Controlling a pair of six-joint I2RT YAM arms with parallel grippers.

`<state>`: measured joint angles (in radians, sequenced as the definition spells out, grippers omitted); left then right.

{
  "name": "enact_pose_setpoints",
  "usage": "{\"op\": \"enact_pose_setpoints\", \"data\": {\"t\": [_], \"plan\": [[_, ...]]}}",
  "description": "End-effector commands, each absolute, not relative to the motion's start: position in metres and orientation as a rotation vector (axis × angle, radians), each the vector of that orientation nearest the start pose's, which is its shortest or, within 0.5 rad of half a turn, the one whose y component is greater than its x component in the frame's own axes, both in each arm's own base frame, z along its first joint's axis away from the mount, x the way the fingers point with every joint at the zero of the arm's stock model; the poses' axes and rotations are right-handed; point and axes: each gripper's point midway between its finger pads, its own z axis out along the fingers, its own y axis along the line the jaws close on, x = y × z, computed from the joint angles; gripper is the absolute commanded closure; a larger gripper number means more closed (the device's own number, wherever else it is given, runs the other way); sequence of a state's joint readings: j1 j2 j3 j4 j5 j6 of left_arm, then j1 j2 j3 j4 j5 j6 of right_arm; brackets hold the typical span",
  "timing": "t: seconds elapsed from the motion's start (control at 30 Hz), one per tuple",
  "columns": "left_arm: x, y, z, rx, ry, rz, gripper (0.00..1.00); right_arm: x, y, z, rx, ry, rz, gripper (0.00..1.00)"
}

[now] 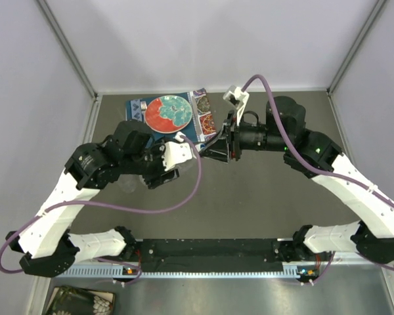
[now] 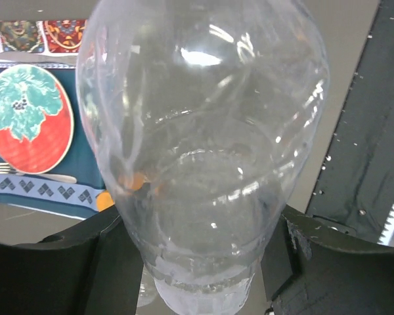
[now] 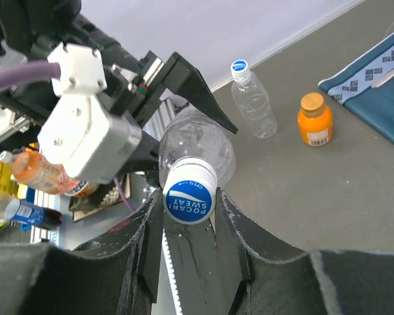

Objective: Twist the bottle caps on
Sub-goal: Screw the bottle cap onto the plastic bottle.

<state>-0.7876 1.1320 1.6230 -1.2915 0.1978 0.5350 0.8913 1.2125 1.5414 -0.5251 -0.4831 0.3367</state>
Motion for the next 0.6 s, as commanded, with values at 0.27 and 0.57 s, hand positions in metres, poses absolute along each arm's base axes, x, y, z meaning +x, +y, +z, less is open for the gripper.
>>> {"op": "enact_pose_setpoints", "data": {"t": [0.27, 0.57], "plan": [[0.231, -0.231, 0.383, 1.226, 1.522, -0.237, 0.55, 0.138, 0.336, 0.369, -0.879, 2.082, 1.233, 0.91], [0.231, -0.222, 0.385, 1.159, 1.532, -0.223, 0.56, 0.147, 0.335, 0.373, -0.801, 2.131, 1.180, 0.93]]}}
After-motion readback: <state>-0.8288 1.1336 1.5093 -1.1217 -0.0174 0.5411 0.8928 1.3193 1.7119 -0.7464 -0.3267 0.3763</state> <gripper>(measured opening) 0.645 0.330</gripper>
